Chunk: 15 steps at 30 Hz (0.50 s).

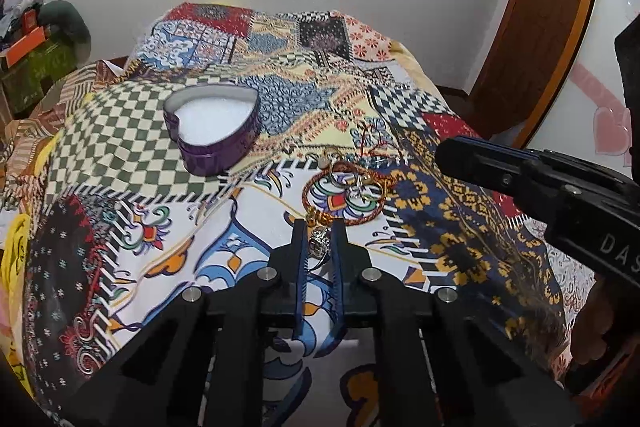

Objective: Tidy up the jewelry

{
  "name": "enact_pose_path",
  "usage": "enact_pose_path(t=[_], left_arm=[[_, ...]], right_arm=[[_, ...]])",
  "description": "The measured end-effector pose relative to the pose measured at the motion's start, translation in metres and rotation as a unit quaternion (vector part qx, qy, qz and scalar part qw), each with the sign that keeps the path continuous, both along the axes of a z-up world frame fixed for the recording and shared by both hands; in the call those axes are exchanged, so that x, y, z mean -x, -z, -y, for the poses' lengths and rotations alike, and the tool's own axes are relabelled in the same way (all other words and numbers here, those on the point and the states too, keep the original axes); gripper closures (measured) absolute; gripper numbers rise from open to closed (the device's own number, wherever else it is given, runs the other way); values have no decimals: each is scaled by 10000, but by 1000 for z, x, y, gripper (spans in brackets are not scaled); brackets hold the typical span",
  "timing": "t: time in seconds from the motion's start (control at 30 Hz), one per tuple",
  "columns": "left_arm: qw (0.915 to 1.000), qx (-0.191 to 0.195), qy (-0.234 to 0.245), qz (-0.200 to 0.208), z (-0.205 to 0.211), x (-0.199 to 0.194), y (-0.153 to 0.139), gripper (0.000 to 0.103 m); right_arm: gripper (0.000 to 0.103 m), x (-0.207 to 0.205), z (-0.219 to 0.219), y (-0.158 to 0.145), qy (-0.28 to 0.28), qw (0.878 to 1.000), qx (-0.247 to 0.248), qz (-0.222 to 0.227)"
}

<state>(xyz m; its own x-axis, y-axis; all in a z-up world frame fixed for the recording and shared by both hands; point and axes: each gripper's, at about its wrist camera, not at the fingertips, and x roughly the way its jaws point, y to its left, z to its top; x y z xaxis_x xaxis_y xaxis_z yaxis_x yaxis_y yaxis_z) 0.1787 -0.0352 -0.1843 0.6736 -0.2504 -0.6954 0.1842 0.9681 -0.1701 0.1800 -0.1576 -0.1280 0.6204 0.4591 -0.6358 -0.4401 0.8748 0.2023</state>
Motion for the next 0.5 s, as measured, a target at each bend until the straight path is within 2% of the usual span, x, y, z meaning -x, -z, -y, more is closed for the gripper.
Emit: enact_pose_path(t=[0.3, 0.5], left_arm=[[9996, 117, -172, 202, -15, 12, -17, 94], [9984, 43, -294, 483, -27, 19, -37, 94]], right_arm=[[94, 5, -2, -13, 47, 9999, -4, 128], [94, 7, -9, -21, 48, 9997, 13, 245]])
